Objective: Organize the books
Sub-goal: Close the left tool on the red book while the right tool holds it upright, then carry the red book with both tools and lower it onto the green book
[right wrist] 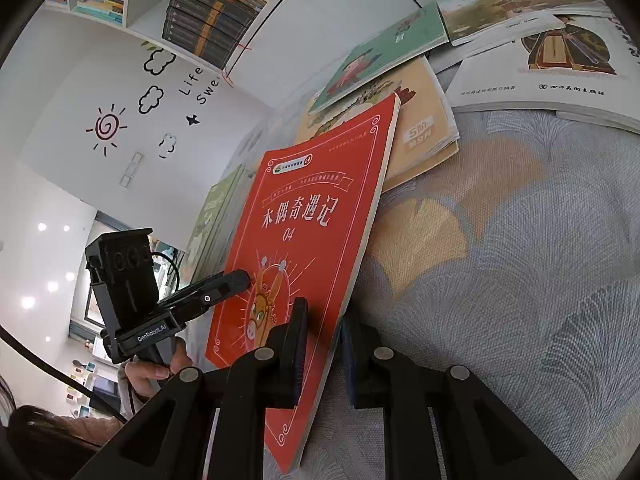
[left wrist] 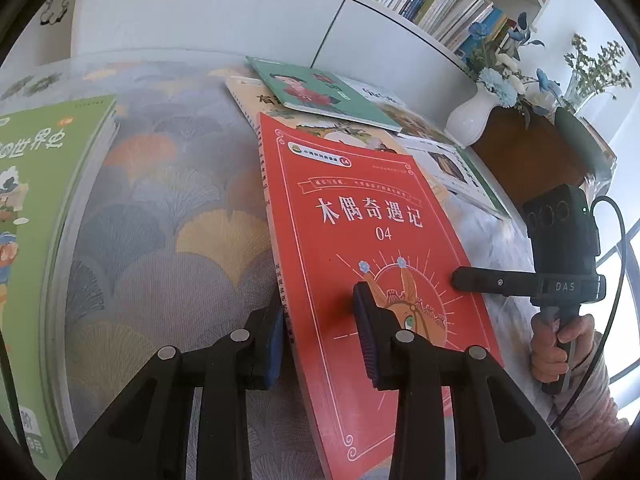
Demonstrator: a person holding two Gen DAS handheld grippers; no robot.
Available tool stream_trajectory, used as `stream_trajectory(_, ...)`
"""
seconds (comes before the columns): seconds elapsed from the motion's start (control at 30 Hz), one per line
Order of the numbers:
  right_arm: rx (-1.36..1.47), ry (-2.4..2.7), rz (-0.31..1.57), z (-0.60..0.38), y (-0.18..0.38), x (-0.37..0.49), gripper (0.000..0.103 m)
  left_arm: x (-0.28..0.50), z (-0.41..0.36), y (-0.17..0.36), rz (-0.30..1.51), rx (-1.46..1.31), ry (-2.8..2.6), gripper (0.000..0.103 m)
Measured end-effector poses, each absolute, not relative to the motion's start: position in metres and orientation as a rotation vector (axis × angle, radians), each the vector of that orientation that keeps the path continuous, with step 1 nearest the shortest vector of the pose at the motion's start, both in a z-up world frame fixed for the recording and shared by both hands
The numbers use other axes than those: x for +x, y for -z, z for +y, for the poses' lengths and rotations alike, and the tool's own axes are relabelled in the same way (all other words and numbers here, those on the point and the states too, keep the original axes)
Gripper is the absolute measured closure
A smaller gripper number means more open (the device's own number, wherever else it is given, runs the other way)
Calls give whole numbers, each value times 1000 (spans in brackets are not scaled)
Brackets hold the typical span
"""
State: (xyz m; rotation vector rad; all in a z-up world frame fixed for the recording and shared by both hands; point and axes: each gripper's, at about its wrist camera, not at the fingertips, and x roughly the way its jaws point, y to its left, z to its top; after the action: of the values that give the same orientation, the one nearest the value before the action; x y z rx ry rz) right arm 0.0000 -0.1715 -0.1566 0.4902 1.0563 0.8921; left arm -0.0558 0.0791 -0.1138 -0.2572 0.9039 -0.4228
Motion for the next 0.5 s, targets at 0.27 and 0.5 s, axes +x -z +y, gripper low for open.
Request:
stream_trajectory(0.27, 452, -859, 1008, -167, 152, -10, 90, -54, 84, 116, 913, -312, 442, 71)
stream_trajectory(0.5, 439, -800, 990, -158, 140, -26, 89, -62, 82, 108, 945, -310, 437, 74)
